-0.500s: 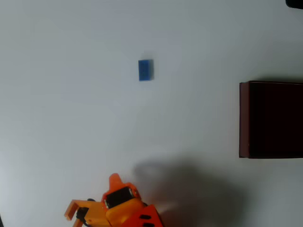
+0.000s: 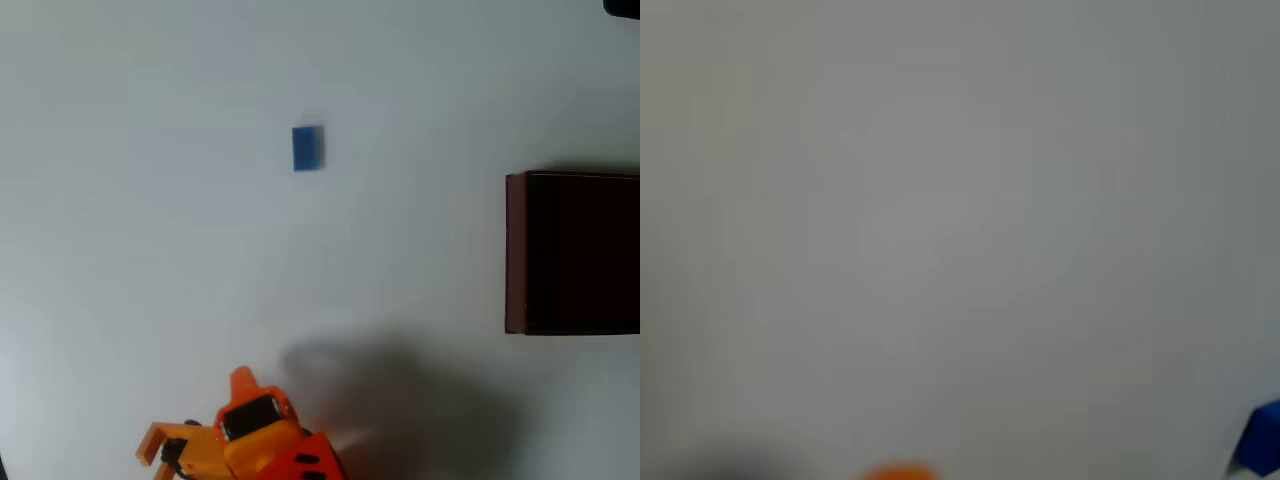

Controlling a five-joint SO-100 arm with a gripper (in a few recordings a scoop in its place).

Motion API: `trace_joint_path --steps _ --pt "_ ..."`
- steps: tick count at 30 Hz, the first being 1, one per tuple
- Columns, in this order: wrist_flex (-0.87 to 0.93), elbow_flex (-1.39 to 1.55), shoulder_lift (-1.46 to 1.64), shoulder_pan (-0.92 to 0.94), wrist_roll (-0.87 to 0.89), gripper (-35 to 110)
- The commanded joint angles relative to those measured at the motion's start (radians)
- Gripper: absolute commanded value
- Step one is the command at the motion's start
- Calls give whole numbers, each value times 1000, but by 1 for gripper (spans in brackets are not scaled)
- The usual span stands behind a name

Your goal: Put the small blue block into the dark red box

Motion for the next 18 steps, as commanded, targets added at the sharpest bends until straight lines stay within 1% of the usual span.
trace_joint_path --steps 1,5,9,12,14,18 --pt "8 5 3 -15 28 0" --pt "8 5 3 -14 54 0" --pt "6 6 6 41 204 0" --pt "15 8 6 61 482 4" --pt "21 18 6 89 618 4" --pt "72 -25 6 219 838 12"
